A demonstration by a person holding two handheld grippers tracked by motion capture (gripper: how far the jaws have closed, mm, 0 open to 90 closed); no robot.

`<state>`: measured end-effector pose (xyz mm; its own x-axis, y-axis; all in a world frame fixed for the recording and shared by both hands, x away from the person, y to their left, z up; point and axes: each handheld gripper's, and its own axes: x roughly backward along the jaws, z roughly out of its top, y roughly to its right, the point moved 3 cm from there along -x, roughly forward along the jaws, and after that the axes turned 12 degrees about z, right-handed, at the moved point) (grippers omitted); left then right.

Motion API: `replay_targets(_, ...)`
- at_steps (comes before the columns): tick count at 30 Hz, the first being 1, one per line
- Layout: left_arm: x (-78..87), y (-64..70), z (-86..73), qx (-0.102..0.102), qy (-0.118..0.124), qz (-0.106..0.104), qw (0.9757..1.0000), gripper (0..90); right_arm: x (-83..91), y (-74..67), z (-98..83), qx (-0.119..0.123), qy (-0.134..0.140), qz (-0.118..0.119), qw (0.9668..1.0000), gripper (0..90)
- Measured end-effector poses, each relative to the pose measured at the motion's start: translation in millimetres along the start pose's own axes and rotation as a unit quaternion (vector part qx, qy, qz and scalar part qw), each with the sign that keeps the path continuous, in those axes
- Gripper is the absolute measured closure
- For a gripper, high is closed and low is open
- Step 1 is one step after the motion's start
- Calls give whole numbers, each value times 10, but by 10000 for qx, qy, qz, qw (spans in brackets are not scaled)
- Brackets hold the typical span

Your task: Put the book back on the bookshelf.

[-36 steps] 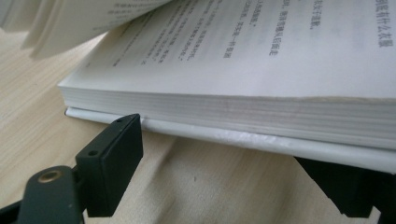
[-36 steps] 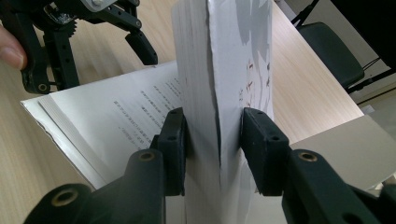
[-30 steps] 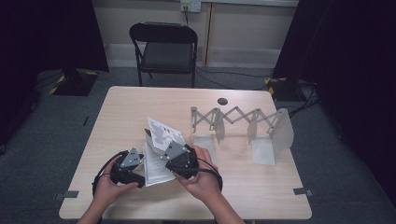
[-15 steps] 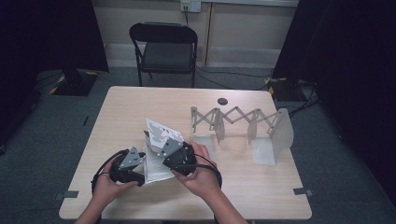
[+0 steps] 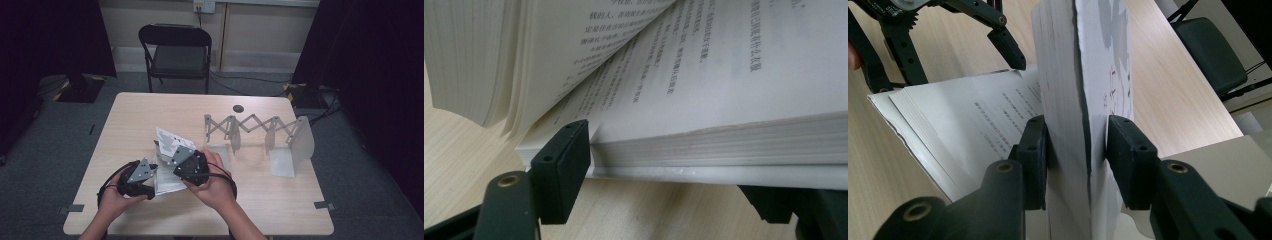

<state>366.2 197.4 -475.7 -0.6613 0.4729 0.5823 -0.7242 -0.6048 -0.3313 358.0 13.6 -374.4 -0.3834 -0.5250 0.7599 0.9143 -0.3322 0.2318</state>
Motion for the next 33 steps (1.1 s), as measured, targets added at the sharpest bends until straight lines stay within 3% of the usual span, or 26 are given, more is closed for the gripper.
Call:
replay_targets(6, 1, 17, 10, -8, 74, -15, 10000, 264, 2, 3, 2, -11, -4, 3, 10000, 621)
replay_targets(7, 4, 14, 15, -98, 44, -2, 9999, 264, 1, 3, 4, -12, -10, 3, 10000, 621)
replay_targets(15, 17, 28, 47, -219, 86, -23, 9997, 268, 2, 14, 23, 4, -34, 30, 10000, 620)
replay_targets(16, 35, 26, 59, -393, 76, -2, 9992, 279, 3, 14, 30, 0, -49, 34, 10000, 620)
replay_targets(19, 70, 41, 88, -617, 238, 15, 9978, 332, 8, 14, 44, 16, -67, 55, 10000, 620)
replay_targets(23, 117, 36, 128, -667, 368, -72, 9971, 394, 36, 20, 70, 50, -63, 92, 9999, 620)
replay_targets(29, 118, 36, 138, -639, 313, -121, 9974, 396, 42, 21, 87, 63, -88, 135, 9999, 618)
replay_targets(33, 130, 52, 171, -865, 160, -76, 9961, 410, 42, 18, 87, 97, -131, 162, 9997, 617)
